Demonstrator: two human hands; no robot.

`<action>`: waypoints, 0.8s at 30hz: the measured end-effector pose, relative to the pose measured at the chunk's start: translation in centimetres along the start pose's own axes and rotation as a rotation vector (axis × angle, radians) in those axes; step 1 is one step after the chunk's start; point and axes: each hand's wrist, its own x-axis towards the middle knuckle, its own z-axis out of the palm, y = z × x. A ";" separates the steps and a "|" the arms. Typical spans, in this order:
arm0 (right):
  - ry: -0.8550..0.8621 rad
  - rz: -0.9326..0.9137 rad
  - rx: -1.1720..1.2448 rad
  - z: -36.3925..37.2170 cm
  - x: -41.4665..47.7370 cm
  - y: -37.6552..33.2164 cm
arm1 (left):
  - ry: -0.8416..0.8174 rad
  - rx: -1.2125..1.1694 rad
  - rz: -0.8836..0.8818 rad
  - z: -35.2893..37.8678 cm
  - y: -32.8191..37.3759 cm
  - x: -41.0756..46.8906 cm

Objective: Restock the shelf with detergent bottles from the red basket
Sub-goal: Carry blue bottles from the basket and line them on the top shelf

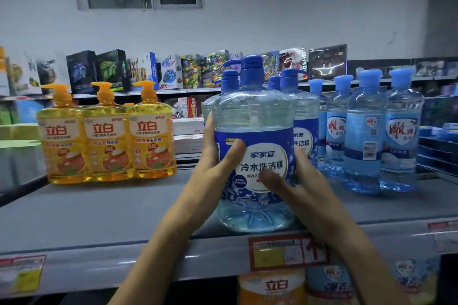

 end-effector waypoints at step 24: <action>-0.306 0.227 -0.194 -0.9 0.5 -0.2 | -0.249 0.249 -0.396 -5.9 -1.4 -2.7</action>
